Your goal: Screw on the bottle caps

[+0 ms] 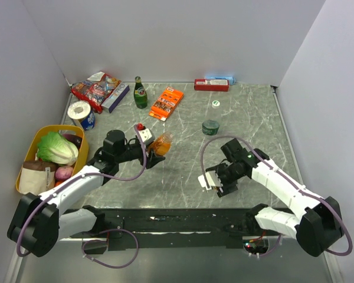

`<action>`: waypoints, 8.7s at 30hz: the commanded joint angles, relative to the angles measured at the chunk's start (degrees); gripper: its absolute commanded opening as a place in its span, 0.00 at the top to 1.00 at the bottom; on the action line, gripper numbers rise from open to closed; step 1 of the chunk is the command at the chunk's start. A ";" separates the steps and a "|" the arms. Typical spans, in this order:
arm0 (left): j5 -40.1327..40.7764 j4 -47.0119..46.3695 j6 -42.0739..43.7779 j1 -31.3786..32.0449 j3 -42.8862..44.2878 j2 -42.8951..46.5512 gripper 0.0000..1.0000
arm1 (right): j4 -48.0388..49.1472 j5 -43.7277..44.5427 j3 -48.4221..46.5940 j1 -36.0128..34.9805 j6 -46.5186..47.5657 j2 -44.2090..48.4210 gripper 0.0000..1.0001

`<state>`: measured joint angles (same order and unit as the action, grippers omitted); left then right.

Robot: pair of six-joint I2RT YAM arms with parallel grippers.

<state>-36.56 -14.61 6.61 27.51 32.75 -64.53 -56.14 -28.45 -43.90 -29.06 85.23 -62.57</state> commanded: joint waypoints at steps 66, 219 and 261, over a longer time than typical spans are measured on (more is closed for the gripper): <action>-2.38 -2.17 21.42 -0.70 -6.39 4.77 0.99 | -4.94 -6.44 -37.27 -5.21 -14.74 -10.99 0.67; 11.86 -14.75 -5.82 1.94 -7.09 10.57 0.99 | 21.42 -15.05 -55.68 -9.61 -67.38 -25.14 0.21; 16.61 -16.33 -8.72 2.11 -5.51 10.30 0.99 | 16.06 -19.01 -63.86 -10.49 -69.06 -37.19 0.37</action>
<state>-20.25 -26.83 -0.05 29.67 25.41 -54.26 -39.77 -48.10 -106.72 -39.86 16.86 -98.85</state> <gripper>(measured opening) 0.681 0.671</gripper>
